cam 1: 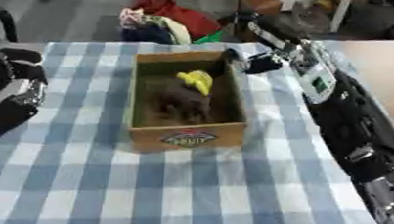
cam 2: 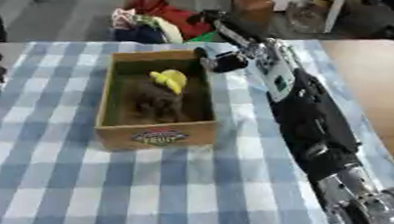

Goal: Pick up objects on the table and place them in the box.

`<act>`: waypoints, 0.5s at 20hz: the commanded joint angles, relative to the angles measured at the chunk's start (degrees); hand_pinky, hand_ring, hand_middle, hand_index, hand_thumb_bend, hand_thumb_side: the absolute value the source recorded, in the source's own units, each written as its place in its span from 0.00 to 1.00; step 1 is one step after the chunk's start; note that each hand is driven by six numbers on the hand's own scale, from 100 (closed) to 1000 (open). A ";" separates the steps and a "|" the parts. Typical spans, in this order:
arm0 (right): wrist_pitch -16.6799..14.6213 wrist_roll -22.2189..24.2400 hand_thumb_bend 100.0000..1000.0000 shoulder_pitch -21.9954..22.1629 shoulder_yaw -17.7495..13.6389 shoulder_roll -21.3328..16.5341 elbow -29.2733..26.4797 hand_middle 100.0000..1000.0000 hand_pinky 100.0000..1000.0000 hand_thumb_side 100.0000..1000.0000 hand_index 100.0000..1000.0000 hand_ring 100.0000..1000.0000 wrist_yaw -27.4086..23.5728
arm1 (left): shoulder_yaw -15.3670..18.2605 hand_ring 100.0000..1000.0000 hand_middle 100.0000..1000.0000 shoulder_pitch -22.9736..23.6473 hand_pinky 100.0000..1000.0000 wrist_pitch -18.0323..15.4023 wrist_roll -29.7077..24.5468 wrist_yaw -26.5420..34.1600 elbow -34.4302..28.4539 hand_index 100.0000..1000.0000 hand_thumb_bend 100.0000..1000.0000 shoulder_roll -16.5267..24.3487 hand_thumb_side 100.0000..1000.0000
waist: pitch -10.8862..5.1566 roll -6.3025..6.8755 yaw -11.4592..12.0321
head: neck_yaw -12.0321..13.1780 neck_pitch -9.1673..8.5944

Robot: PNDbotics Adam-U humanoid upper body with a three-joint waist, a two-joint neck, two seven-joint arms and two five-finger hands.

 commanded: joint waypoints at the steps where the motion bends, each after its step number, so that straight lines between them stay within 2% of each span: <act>1: 2.27 -2.10 0.00 1.81 -3.55 -4.35 -4.85 0.67 0.62 0.14 0.87 0.87 -3.00 | 1.30 0.61 0.63 0.18 0.70 0.12 1.74 -0.10 0.35 0.68 0.00 1.05 0.14 | -0.61 0.21 -0.55 | 1.41 -0.41; 5: 5.65 -5.74 0.00 7.73 -5.77 -6.76 -10.78 0.63 0.60 0.16 0.86 0.86 -6.67 | 1.71 0.61 0.64 1.02 0.70 0.13 3.47 -0.03 1.60 0.68 0.00 0.87 0.14 | -0.34 0.24 -1.12 | 2.32 0.06; 10: 10.00 -9.71 0.00 14.91 -6.12 -8.48 -18.25 0.63 0.59 0.16 0.84 0.86 -11.36 | 1.99 0.61 0.63 1.63 0.70 0.01 4.50 0.10 2.24 0.67 0.00 0.49 0.14 | 0.27 0.56 -1.78 | 3.83 1.71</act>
